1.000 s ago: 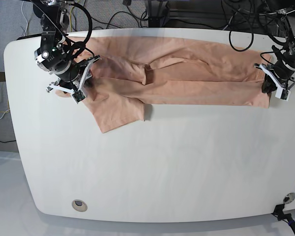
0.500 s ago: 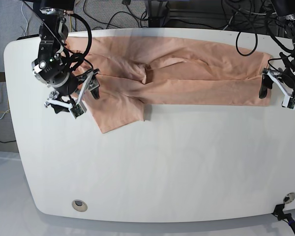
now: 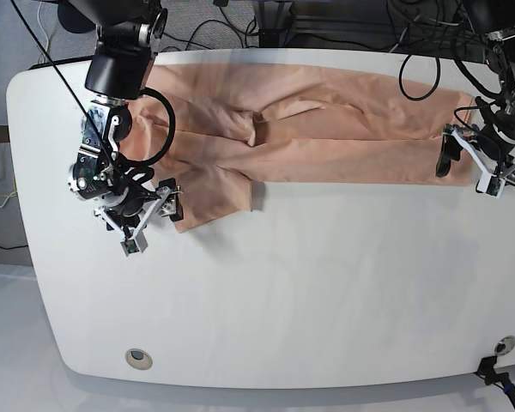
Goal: Fold the T-shirt properly
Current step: 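Lay the folded edge down and open both grippers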
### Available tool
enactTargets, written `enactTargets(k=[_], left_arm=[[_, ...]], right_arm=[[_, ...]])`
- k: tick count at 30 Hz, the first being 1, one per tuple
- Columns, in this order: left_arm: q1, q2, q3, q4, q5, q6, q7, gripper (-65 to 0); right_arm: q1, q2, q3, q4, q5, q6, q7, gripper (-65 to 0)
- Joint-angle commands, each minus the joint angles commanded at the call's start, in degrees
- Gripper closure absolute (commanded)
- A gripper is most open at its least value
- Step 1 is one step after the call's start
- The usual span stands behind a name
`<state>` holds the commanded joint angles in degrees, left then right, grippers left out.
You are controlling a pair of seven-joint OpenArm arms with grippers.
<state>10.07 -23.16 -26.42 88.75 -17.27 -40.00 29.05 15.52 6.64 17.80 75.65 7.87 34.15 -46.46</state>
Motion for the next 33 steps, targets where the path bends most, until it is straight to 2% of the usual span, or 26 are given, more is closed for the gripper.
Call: enactTargets(k=[3, 11, 13, 16, 17, 19, 23, 25, 28, 33], left_arm=[[0.0, 0.0, 0.0, 0.0, 0.0, 0.0, 0.0, -53.4], [-0.35, 0.0, 0.0, 0.0, 0.0, 0.0, 0.0, -53.4], [-0.35, 0.0, 0.0, 0.0, 0.0, 0.0, 0.0, -53.4], [-0.35, 0.0, 0.0, -0.09, 0.0, 0.0, 0.0, -53.4], [-0.35, 0.0, 0.0, -0.09, 0.0, 0.0, 0.0, -53.4], [-0.35, 0.0, 0.0, -0.09, 0.0, 0.0, 0.0, -53.4], [-0.18, 0.0, 0.0, -0.09, 0.0, 0.0, 0.0, -53.4], [-0.09, 0.0, 0.0, -0.09, -0.09, 0.0, 0.0, -53.4], [0.0, 0.09, 0.0, -0.09, -0.09, 0.0, 0.0, -53.4], [0.0, 0.09, 0.0, -0.26, -0.09, 0.0, 0.0, -53.4]], right_arm=[[-0.18, -0.18, -0.09, -2.2, 0.0, 0.09, 0.09, -46.5], [-4.31, -2.11, -0.62, -0.35, 2.29, 0.09, -0.35, -46.5], [-5.01, -2.11, -3.69, 0.97, 2.29, 0.09, -1.58, -46.5], [-6.33, -2.11, -5.01, 3.43, 2.29, 0.09, -2.11, -46.3], [-6.42, -2.11, -5.1, 4.04, 2.29, 0.09, -2.11, -44.6], [-6.42, -2.11, -5.1, 4.57, 2.29, 0.09, -2.11, -36.6], [-6.15, -2.11, -5.1, 5.36, 2.29, 0.09, -2.2, -11.8], [-6.68, -2.11, -5.1, 8.35, 2.29, 0.09, -2.46, -1.5], [-8.18, -2.2, -5.1, 15.21, 2.73, 0.09, -6.59, 0.0], [-12.22, -1.67, -5.01, 28.22, 11.08, 0.0, -16.26, 0.0]])
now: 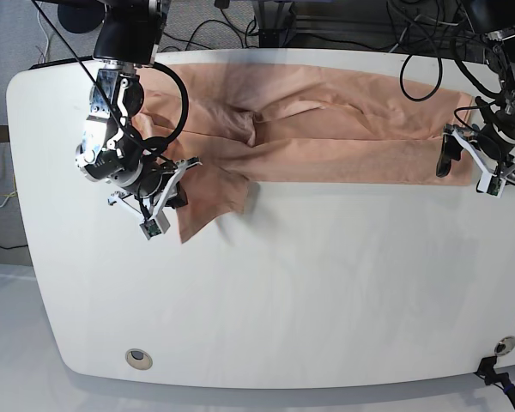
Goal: Fold the T-shirt properly
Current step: 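Lay the folded edge down and open both grippers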
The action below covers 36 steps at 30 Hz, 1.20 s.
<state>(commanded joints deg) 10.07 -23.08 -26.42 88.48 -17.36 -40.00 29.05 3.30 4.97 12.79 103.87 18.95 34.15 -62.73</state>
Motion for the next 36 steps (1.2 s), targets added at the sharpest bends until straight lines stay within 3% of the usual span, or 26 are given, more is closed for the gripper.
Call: enactTargets(k=[4, 11, 14, 24, 26, 32, 34, 36], left_arm=[[0.0, 0.0, 0.0, 0.0, 0.0, 0.0, 0.0, -53.4], [-0.18, 0.0, 0.0, -0.09, 0.0, 0.0, 0.0, -53.4], [-0.18, 0.09, 0.0, -0.09, 0.0, 0.0, 0.0, -53.4], [-0.26, 2.37, 0.0, -0.09, 0.18, 0.0, 0.0, -53.4], [-0.26, 2.64, 0.0, -0.09, 0.18, 0.0, 0.0, -53.4], [-0.26, 2.64, 0.0, -0.09, 0.18, 0.0, 0.0, -53.4], [-0.26, 2.64, 0.0, -0.09, 0.18, 0.0, 0.0, -53.4], [-0.26, 2.64, 0.0, -0.09, 0.18, 0.0, 0.0, -53.4]], right_arm=[[-4.92, 0.0, 0.09, 8.0, 4.48, 0.0, -6.59, 0.0], [-14.33, 1.14, 0.18, 8.88, 17.93, -0.26, -12.66, 0.0], [-18.02, 1.32, 0.18, 8.88, 23.91, -0.35, -13.63, 0.0], [-23.91, 5.27, -0.18, 8.7, 30.95, -0.44, -13.71, 0.0], [-24.09, 6.33, -1.41, 8.7, 30.86, -0.44, -13.71, -5.7], [-24.09, 10.81, -9.76, 8.7, 30.95, 0.0, -13.71, -39.0], [-23.74, 12.22, -13.19, 8.7, 30.95, 0.0, -13.45, -40.9], [-22.68, 12.13, -12.75, 8.79, 31.03, 0.0, -13.36, -39.9]])
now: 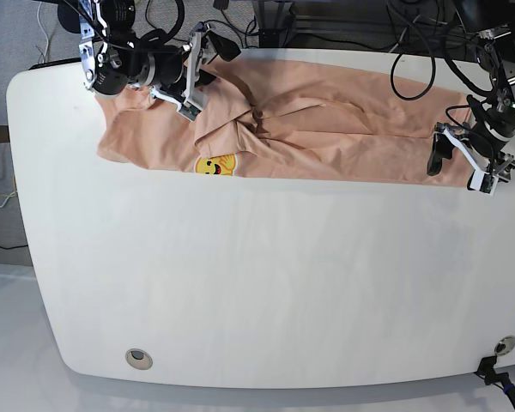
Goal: Fold the T-shirt properly
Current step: 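Lay the folded edge down and open both grippers, then grasp the bunched fabric near the smiley print with the right gripper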
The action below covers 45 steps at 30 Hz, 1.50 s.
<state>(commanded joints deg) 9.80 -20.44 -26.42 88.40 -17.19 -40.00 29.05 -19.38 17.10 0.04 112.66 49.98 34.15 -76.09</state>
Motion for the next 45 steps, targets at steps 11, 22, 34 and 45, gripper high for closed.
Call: enactTargets(k=[11, 22, 34, 45], left_arm=[[0.18, 0.0, 0.0, 0.18, 0.0, 0.0, 0.0, -53.4], [0.26, 0.0, 0.0, 0.18, 0.0, 0.0, 0.0, -53.4], [0.09, 0.0, 0.0, 0.18, 0.0, 0.0, 0.0, -53.4], [0.0, 0.0, 0.0, 0.18, 0.0, 0.0, 0.0, -53.4]], right_arm=[[10.29, -0.09, 9.14, -3.16, -1.41, -0.53, 3.52, -37.8], [10.46, -7.82, 9.14, -5.45, -18.29, -0.62, 6.33, -37.8], [8.18, -12.22, 8.79, -5.54, -18.46, -0.62, 6.33, -37.8], [7.91, -14.24, 8.79, -5.54, -18.46, -0.62, 6.33, -34.1]])
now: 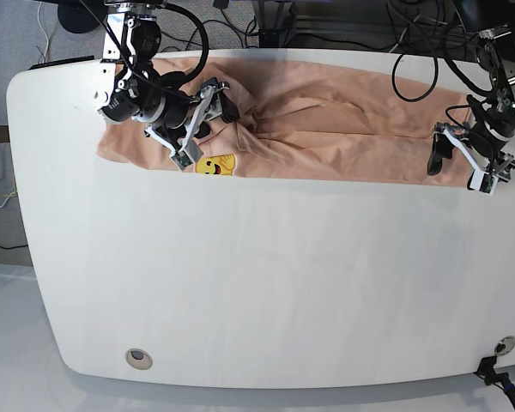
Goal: Fold the T-shirt properly
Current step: 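Grasp the bunched fabric near the smiley print with the right gripper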
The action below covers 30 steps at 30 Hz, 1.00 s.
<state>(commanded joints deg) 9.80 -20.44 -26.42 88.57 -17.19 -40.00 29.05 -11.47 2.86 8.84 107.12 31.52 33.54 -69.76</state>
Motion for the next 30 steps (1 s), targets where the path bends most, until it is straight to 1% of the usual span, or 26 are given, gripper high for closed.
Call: enactTargets(k=[2, 5, 6, 7, 9, 10, 11, 14, 15, 16, 18, 21, 22, 26, 28, 30], left_arm=[[0.0, 0.0, 0.0, 0.0, 0.0, 0.0, 0.0, -53.4], [0.0, 0.0, 0.0, 0.0, 0.0, 0.0, 0.0, -53.4], [0.0, 0.0, 0.0, 0.0, 0.0, 0.0, 0.0, -53.4], [0.0, 0.0, 0.0, 0.0, 0.0, 0.0, 0.0, -53.4], [0.0, 0.0, 0.0, 0.0, 0.0, 0.0, 0.0, -53.4], [0.0, 0.0, 0.0, 0.0, 0.0, 0.0, 0.0, -53.4], [0.0, 0.0, 0.0, 0.0, 0.0, 0.0, 0.0, -53.4], [0.0, 0.0, 0.0, 0.0, 0.0, 0.0, 0.0, -53.4], [0.0, 0.0, 0.0, 0.0, 0.0, 0.0, 0.0, -53.4], [0.0, 0.0, 0.0, 0.0, 0.0, 0.0, 0.0, -53.4], [0.0, 0.0, 0.0, 0.0, 0.0, 0.0, 0.0, -53.4], [0.09, 0.0, 0.0, 0.0, 0.0, 0.0, 0.0, -53.4], [0.09, 0.0, 0.0, 0.0, 0.0, 0.0, 0.0, -53.4], [0.09, -0.09, 0.0, -0.09, 0.0, 0.0, 0.0, -53.4], [0.0, -0.09, 0.0, -0.09, 0.0, 0.0, 0.0, -53.4], [0.0, -0.09, 0.0, -0.09, 0.0, 0.0, 0.0, -53.4]], right_arm=[[0.09, 0.0, 0.0, -0.09, 0.09, 0.0, 0.0, -25.1], [0.09, 0.0, -0.09, -0.09, 0.09, 0.0, 0.0, -9.2], [0.09, 0.0, -0.09, -0.09, -0.09, 0.0, 0.0, -5.0], [0.09, 0.0, -0.09, -0.09, -0.18, 0.0, 0.0, -2.9], [0.09, 0.0, -0.09, -0.09, -0.26, 0.0, 0.0, -2.9], [0.09, 0.0, -0.09, -0.09, -0.26, 0.0, 0.0, -4.5], [0.09, 0.0, -0.09, -0.09, -0.26, 0.0, 0.0, -7.9], [0.09, 0.0, -0.09, 0.26, 0.0, 0.0, 0.0, -21.4], [0.0, 0.0, -0.09, 0.35, 0.09, 0.0, 0.0, -23.9], [0.0, 0.0, -0.18, 0.44, 0.09, 0.0, 0.0, -23.4], [0.0, 0.0, -0.18, 0.44, 0.18, 0.0, 0.0, -18.1], [0.0, -0.09, -0.18, 0.44, 0.18, 0.0, 0.0, -3.8], [0.0, -0.09, -0.18, 0.44, 0.18, 0.0, 0.0, 0.0], [-0.18, -0.09, -0.18, 0.53, 0.26, 0.09, -0.18, 0.0], [-1.58, -0.44, -0.18, 2.64, 0.26, 0.44, -0.18, 0.0], [-2.64, -1.14, -0.26, 4.84, 2.02, 0.53, -0.53, 0.0]])
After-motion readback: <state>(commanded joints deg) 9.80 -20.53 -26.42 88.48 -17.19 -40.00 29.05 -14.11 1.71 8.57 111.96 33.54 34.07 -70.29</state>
